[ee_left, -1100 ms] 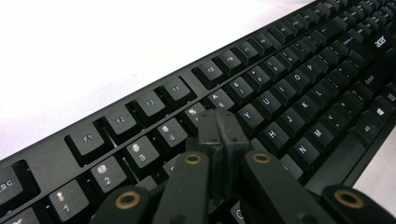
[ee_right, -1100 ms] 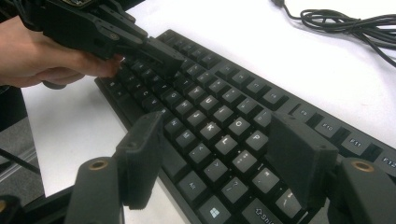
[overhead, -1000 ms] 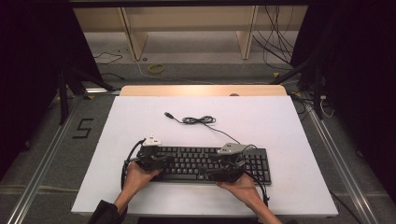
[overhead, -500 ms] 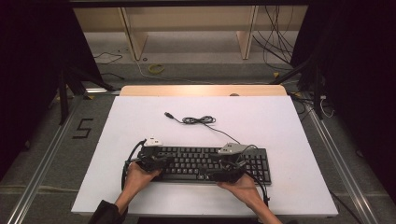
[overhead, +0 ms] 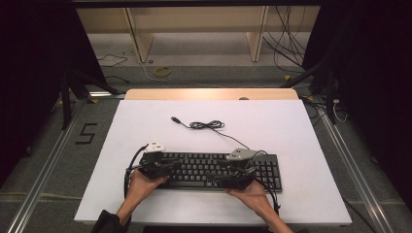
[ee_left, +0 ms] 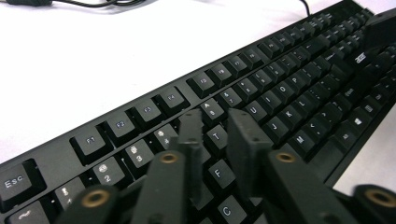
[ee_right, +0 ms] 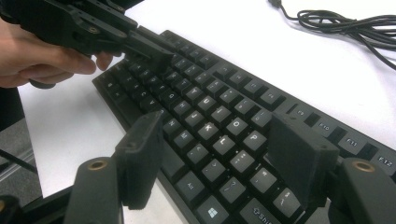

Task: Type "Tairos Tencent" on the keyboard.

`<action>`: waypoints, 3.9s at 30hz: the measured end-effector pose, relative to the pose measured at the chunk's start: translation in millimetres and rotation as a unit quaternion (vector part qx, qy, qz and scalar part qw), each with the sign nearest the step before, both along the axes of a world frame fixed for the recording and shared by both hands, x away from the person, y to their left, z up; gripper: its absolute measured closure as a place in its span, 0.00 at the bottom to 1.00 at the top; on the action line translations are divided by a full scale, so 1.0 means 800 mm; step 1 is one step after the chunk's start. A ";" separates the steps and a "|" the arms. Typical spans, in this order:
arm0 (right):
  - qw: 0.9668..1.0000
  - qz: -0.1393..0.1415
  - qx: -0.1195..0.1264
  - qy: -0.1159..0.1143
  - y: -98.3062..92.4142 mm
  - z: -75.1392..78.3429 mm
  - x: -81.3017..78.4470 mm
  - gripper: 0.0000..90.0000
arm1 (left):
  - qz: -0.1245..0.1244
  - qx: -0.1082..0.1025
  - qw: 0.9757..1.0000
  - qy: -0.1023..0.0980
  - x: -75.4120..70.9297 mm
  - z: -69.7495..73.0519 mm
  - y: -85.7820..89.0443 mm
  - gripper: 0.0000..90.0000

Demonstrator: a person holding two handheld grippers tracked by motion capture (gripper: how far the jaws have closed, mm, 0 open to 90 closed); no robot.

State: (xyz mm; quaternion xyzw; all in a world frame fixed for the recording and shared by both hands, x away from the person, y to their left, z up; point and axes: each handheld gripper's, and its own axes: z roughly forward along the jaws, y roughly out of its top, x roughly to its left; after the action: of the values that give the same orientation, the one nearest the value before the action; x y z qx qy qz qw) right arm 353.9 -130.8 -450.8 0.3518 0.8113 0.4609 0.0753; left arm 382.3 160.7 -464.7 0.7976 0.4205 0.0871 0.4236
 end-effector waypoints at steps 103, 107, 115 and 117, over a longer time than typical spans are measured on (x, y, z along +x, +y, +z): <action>1.000 -0.014 -0.020 0.018 0.029 -0.012 0.040 0.91 | 0.012 -0.071 0.997 -0.025 -0.037 0.008 0.046 0.39; 1.000 -0.011 -0.011 0.016 0.025 -0.007 0.036 0.75 | 0.015 -0.063 0.998 -0.022 -0.035 0.007 0.046 0.42; 1.000 -0.006 -0.011 0.019 0.019 0.000 0.026 0.49 | 0.027 -0.050 0.998 -0.006 -0.029 0.005 0.047 0.58; 1.000 -0.003 -0.014 0.014 0.019 0.001 0.022 0.46 | 0.027 -0.046 0.999 0.000 -0.028 0.004 0.047 0.62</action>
State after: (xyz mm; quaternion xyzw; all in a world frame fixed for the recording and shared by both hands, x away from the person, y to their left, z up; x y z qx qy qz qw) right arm 371.2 -115.5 -449.7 0.3593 0.8178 0.4440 0.0702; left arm 360.3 198.3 -461.8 0.7659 0.4454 0.0786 0.4570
